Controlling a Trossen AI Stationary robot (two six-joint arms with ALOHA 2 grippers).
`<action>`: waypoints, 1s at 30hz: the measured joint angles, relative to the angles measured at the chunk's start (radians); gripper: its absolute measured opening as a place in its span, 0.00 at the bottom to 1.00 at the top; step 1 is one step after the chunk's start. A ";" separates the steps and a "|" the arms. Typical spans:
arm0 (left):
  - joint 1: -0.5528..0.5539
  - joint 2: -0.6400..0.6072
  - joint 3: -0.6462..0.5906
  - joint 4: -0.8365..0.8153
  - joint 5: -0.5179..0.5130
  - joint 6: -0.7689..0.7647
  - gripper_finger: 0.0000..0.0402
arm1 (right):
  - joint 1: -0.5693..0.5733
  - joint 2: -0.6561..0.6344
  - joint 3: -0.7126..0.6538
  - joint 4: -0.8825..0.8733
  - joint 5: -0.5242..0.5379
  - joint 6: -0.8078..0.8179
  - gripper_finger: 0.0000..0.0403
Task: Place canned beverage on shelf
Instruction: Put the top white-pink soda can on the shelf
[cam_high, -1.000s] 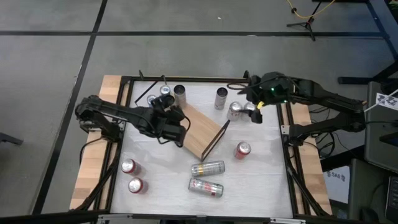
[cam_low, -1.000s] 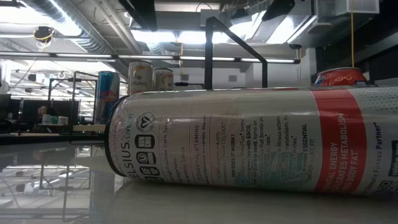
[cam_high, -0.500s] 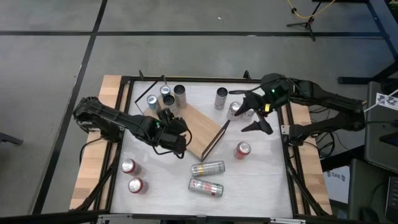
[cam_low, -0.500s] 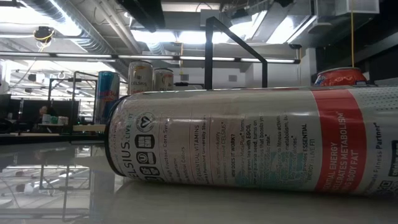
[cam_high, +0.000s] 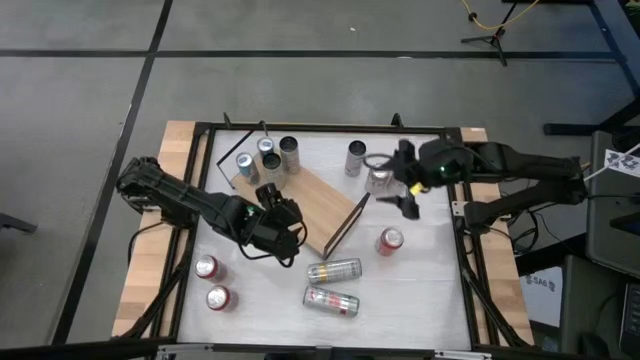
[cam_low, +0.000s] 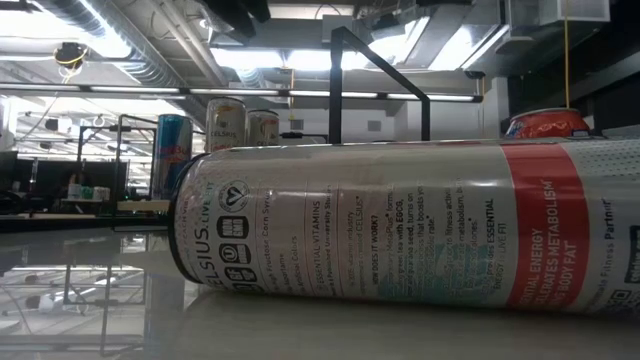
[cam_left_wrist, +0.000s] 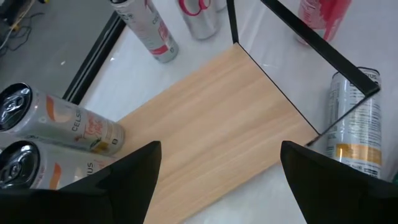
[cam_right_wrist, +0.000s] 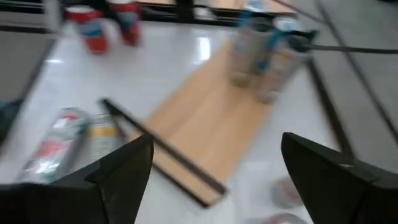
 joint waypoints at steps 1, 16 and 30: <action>0.000 0.000 0.000 0.001 0.000 0.000 0.80 | -0.024 0.001 0.000 0.000 0.002 -0.016 0.87; 0.001 0.000 0.000 0.000 -0.006 0.001 0.80 | -0.486 0.229 0.001 0.114 -0.275 -0.308 0.87; 0.001 0.000 0.000 0.001 -0.006 0.000 0.80 | -0.590 0.455 0.000 0.127 -0.362 -0.413 0.87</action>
